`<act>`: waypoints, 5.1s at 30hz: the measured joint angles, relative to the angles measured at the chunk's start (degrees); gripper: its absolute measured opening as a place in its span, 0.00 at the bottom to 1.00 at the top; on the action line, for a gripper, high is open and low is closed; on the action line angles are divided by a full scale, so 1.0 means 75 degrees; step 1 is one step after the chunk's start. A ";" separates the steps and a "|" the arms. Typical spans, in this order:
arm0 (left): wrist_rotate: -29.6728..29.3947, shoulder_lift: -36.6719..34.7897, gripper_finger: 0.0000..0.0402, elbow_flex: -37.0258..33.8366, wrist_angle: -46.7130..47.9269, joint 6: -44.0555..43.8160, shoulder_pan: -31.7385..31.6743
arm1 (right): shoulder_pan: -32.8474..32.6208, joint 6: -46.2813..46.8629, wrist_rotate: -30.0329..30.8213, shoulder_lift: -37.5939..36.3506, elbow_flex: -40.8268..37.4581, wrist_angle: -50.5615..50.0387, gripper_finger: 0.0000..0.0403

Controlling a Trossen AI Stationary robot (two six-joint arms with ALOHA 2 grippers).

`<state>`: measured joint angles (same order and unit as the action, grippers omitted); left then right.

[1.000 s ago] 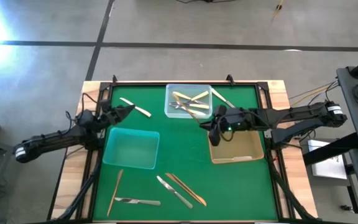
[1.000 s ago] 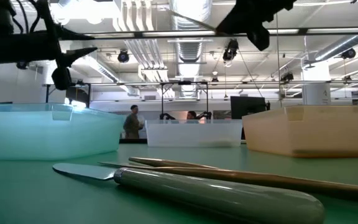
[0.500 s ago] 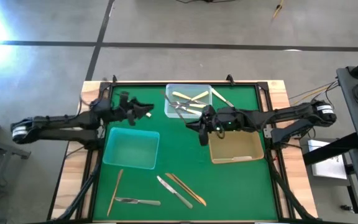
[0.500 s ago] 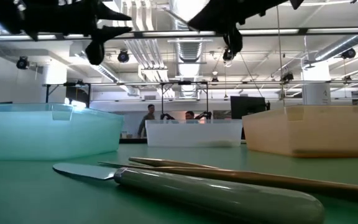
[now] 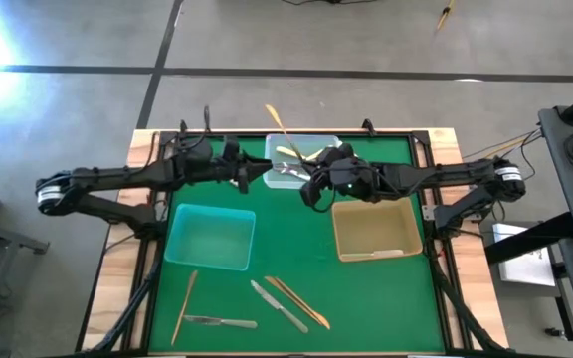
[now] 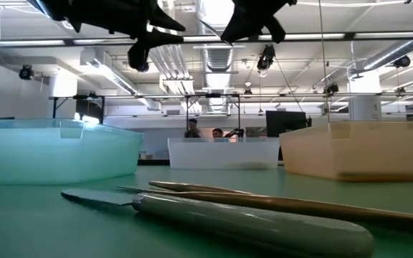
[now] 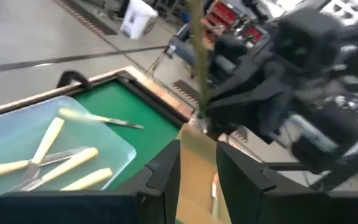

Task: Sort silverware by color (type)
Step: Put the gold knife into the blue bin, then put the gray knife into the orange bin

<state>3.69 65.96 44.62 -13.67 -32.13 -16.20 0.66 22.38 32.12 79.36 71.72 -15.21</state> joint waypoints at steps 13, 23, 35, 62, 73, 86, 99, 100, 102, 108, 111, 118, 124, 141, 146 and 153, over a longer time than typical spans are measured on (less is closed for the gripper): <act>-0.0415 0.1232 0.22 0.0962 -0.0595 0.0011 0.0086 | 0.0016 0.0081 0.0472 0.0679 0.0514 -0.0200 0.03; -0.0771 0.1246 0.22 0.0968 -0.0982 0.0148 0.0034 | 0.0016 0.0080 0.0515 0.0693 0.0537 -0.0024 0.03; -0.0849 0.1776 0.22 0.1247 -0.1332 0.0159 0.0025 | -0.0002 0.0080 0.0459 0.0803 0.0540 0.0173 0.03; -0.0447 0.1599 0.02 0.1437 -0.0836 0.0430 0.0005 | -0.0006 0.0047 -0.0302 0.0774 0.0537 0.0172 0.11; -0.0474 0.0702 0.02 0.1437 0.2148 0.1179 -0.0380 | -0.0013 0.0198 -0.1702 0.0042 0.0531 -0.1016 0.45; -0.0633 -0.0601 0.02 0.1373 0.9579 -0.0649 0.2474 | -0.0034 0.1448 -0.2140 -0.0868 0.0531 -0.4124 0.41; -0.0811 0.1017 0.17 0.1096 1.0012 -0.0855 0.3626 | -0.0034 0.1325 -0.2522 -0.0118 0.0520 -0.4243 0.39; -0.0768 0.1174 0.19 0.1096 0.9928 -0.0870 0.3627 | -0.0037 0.1289 -0.2610 -0.0059 0.0520 -0.4274 0.38; -0.0432 0.1423 0.23 0.1115 0.9803 -0.0870 0.3624 | -0.0056 0.1217 -0.2802 0.0032 0.0520 -0.4335 0.38; 0.0643 0.1948 0.26 0.1796 0.9909 -0.0859 0.3677 | -0.0104 0.1132 -0.2915 0.0150 0.0517 -0.4470 0.40; 0.0637 0.2044 0.25 0.2477 0.9902 -0.0876 0.3807 | -0.0104 0.1124 -0.2915 0.0143 0.0517 -0.4617 0.39; 0.0628 0.2490 0.21 0.4159 0.9324 -0.0650 0.5198 | -0.0104 0.0878 -0.2884 0.0136 0.0488 -0.5089 0.38; 0.0542 0.3470 0.21 0.4600 0.8228 0.0423 0.6841 | -0.0106 0.0511 -0.2884 0.0136 0.0432 -0.5303 0.38; -0.0764 0.5239 0.21 0.5580 0.8537 -0.1358 0.7439 | -0.0124 0.0139 -0.2887 0.0136 0.0388 -0.6063 0.38; -0.0514 0.5670 0.21 0.5566 0.8298 -0.0850 0.7437 | -0.0121 0.0239 -0.2886 0.0136 0.0365 -0.6104 0.38; -0.0400 0.5996 0.21 0.5255 0.7992 -0.0734 0.7638 | -0.0121 0.0437 -0.2883 0.0136 0.0365 -0.6092 0.38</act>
<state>0.69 110.93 84.03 46.27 -37.64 41.09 -0.25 25.66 10.50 80.38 74.46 -60.90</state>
